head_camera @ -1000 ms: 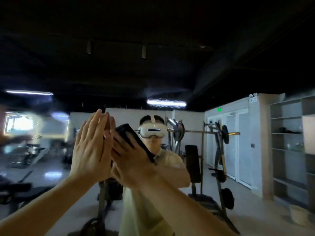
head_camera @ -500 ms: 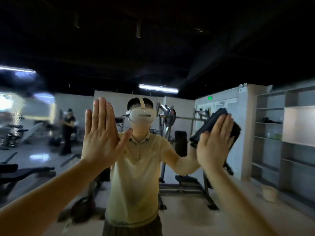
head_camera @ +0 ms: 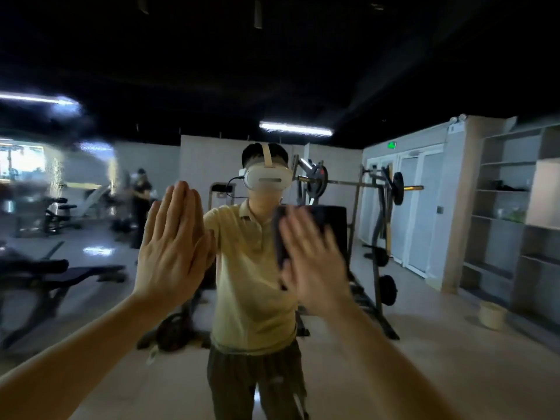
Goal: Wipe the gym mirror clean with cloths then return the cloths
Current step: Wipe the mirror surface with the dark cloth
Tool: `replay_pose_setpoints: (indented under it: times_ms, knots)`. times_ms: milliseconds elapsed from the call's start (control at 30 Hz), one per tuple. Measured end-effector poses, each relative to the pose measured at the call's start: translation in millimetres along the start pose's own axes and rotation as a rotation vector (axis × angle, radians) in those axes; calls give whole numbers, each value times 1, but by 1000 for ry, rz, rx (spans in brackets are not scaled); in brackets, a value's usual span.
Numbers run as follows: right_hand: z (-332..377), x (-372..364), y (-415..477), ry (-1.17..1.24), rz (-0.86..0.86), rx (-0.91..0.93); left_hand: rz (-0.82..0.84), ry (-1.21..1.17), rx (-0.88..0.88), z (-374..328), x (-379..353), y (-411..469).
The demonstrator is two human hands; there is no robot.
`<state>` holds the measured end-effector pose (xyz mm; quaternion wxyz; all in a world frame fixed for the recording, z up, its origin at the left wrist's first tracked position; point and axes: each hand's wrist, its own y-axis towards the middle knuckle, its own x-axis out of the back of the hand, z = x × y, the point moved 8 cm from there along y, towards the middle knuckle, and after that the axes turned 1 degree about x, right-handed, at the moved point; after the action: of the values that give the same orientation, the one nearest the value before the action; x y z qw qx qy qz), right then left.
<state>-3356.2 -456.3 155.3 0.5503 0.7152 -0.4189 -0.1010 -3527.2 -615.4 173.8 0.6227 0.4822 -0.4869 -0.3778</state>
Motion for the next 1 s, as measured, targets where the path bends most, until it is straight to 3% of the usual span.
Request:
replay_pose_setpoints:
  times_ms: [167, 233, 300, 400, 600, 667, 733, 833, 1000]
  knots:
    - [-150, 14, -68, 51, -36, -625, -43, 82, 55, 0, -24, -4]
    - [-152, 14, -77, 92, -108, -815, -50, 90, 46, 1, -28, -3]
    - [-119, 11, -63, 136, -162, -870, -41, 86, 44, 1, -27, -3]
    - [-31, -2, -28, 151, -123, -645, 8, 36, 30, 0, -21, -3]
    - [169, -27, 0, 205, 63, 114, -2, -89, 28, 16, 11, -21]
    - [190, -33, -19, 160, 108, 332, -19, -94, 85, 21, 17, -43]
    - [168, -34, -37, 111, 132, 382, -5, -98, 72, 17, 14, -67]
    - [78, -28, -57, 108, 113, 150, 35, -58, 24, 6, -4, -90]
    - [-94, -8, -127, 62, 61, -532, 96, 88, 173, 5, -43, -94]
